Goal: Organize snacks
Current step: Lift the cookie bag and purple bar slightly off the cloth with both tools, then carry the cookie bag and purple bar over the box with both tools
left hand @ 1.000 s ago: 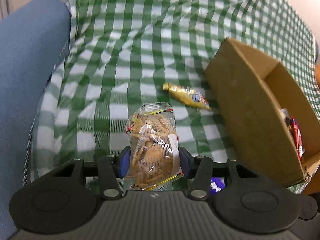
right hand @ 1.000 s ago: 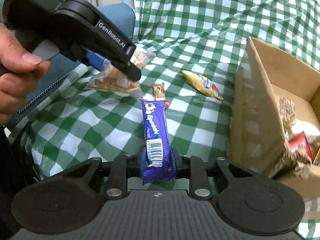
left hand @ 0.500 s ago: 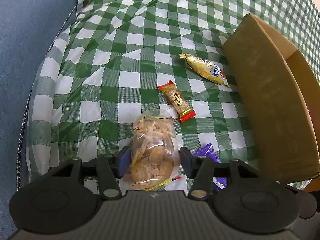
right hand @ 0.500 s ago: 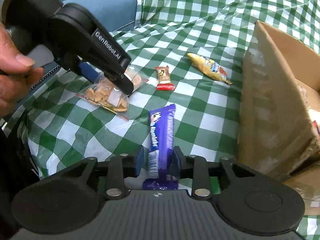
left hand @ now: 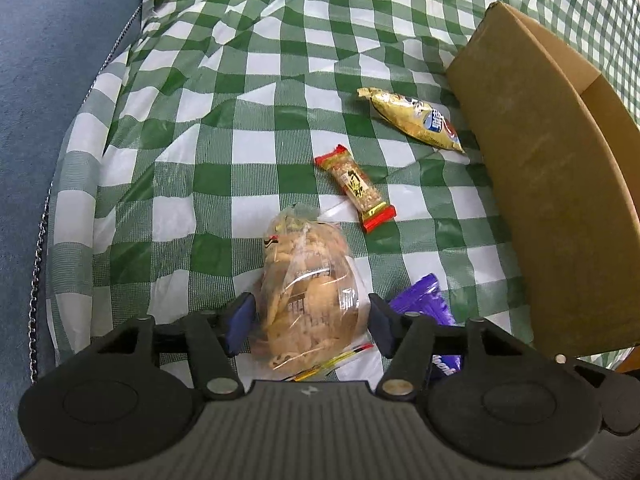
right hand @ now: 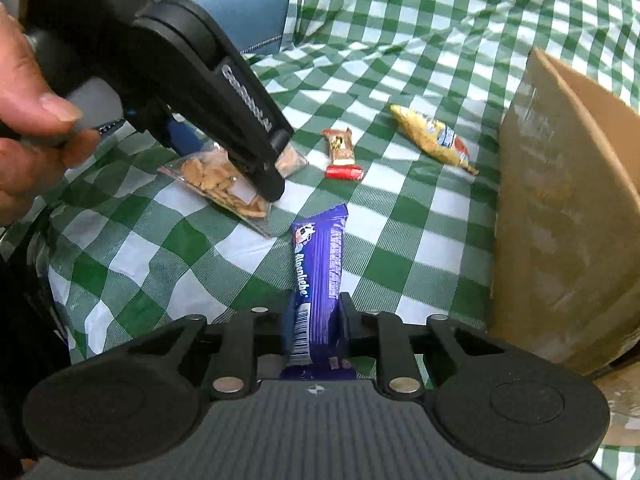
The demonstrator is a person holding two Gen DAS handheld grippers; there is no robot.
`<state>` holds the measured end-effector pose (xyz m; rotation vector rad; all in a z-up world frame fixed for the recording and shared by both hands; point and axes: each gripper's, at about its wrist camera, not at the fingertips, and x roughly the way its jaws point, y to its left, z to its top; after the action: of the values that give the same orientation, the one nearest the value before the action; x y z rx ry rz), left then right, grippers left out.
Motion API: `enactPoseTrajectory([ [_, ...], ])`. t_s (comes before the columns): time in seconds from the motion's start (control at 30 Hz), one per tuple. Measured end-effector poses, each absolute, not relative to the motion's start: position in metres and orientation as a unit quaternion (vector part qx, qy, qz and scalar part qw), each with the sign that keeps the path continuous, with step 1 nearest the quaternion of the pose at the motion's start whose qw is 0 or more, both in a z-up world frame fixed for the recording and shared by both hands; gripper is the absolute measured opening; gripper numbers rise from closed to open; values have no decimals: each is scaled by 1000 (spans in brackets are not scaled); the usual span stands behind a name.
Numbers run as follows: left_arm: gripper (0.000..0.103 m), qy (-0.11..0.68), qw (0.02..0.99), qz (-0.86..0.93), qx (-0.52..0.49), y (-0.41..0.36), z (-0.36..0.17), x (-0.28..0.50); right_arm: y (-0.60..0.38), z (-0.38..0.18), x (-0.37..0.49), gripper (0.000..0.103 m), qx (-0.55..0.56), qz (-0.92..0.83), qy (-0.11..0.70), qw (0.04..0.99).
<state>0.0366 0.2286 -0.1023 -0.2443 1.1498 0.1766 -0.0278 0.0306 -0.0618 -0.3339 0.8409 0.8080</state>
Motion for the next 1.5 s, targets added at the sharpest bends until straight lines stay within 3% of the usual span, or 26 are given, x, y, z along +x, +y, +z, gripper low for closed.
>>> enactPoseTrajectory([
  [0.1,58,530,835,84,-122,231,-97,35,27,-53,-31,23,-150,381,381,829],
  [0.3,58,523,836,82,-142,233,-93,31,20,-52,-30,23,-153,368,389,831],
  [0.5,60,538,831,64,-127,226,-99,33,18,-63,-19,24,-122,351,438,819],
  [0.83,66,545,828,66,-118,225,-102,38,21,-66,-18,29,-121,353,436,819],
  [1.5,67,546,827,66,-113,226,-103,38,21,-65,-18,32,-128,345,424,827],
])
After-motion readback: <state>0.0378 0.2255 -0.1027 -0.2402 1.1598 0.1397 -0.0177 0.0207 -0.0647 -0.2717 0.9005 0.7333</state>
